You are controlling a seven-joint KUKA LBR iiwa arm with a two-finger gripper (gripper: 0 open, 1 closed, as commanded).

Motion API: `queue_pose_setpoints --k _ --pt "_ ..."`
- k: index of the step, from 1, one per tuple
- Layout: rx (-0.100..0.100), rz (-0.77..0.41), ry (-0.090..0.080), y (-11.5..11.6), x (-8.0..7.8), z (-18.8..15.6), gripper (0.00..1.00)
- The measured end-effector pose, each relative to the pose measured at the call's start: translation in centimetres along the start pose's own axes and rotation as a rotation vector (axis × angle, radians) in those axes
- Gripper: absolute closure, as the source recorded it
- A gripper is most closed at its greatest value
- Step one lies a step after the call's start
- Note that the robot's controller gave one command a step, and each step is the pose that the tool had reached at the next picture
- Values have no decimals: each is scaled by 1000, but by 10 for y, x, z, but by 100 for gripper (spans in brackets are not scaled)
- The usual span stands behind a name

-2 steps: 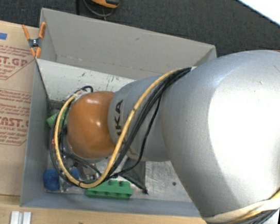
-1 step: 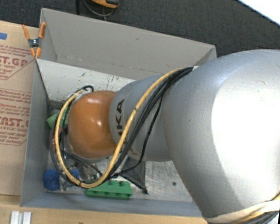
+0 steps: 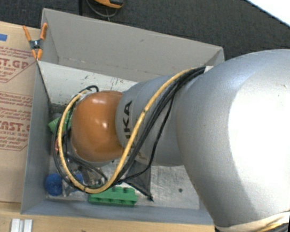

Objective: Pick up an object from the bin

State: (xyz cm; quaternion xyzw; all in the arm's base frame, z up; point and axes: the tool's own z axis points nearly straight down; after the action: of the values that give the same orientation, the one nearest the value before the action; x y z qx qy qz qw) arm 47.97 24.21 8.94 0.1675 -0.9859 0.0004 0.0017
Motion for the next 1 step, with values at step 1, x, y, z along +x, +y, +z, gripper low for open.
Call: queue_pose_setpoints --k 1 --pt "0 -1 4 0 1 -17 100"
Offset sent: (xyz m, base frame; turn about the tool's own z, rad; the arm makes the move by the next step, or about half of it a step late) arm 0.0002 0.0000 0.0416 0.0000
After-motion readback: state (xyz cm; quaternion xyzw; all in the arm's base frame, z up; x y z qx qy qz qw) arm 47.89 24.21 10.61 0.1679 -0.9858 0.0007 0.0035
